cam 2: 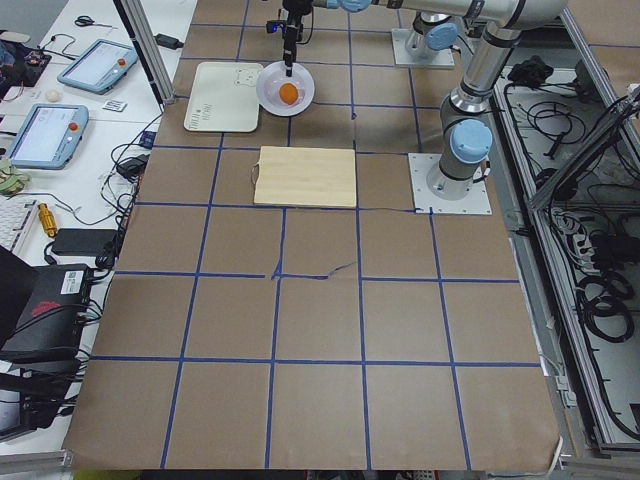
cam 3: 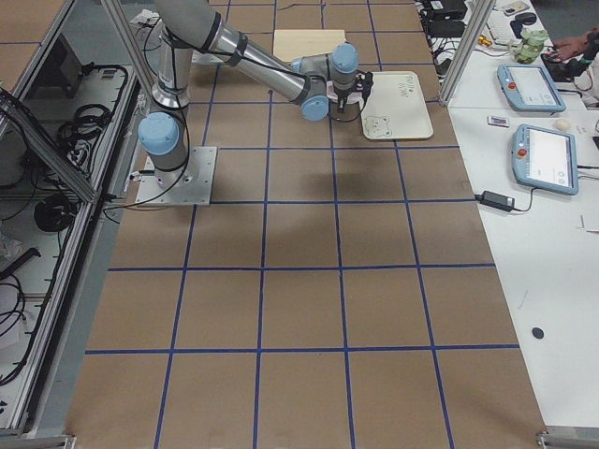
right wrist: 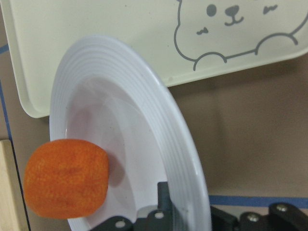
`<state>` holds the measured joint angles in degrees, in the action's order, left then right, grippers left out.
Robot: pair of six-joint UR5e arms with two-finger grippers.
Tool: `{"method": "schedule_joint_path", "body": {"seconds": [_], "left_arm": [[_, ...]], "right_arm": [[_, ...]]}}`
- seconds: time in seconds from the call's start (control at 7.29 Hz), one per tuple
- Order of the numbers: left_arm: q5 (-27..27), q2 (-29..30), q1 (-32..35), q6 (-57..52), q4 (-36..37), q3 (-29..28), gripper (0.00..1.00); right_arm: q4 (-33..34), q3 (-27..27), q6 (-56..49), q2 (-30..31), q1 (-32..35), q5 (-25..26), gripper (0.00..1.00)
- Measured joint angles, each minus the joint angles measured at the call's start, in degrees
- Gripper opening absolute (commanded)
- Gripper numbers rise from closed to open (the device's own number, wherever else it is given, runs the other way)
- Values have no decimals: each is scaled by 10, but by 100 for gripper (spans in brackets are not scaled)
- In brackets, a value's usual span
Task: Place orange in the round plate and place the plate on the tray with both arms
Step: 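Slide the plate with the right gripper onto the bear-printed tray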
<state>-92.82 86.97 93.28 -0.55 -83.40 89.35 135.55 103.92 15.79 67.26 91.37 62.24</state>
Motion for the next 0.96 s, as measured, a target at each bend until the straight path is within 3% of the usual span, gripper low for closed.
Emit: {"method": "schedule_joint_path", "body": {"seconds": [0.27,0.69,0.96], "left_arm": [[21,4,-7,1,-32,-10,100],[19,13,-8,39,13,-6,100],[19,12,-6,47,14,-4,100]], "right_arm": [[-14,-36,29,-28,-22,-44,8],[-15,-175,44,-138,-29,-72,7],[-4,-239,44,-198,-30,-90,11]]}}
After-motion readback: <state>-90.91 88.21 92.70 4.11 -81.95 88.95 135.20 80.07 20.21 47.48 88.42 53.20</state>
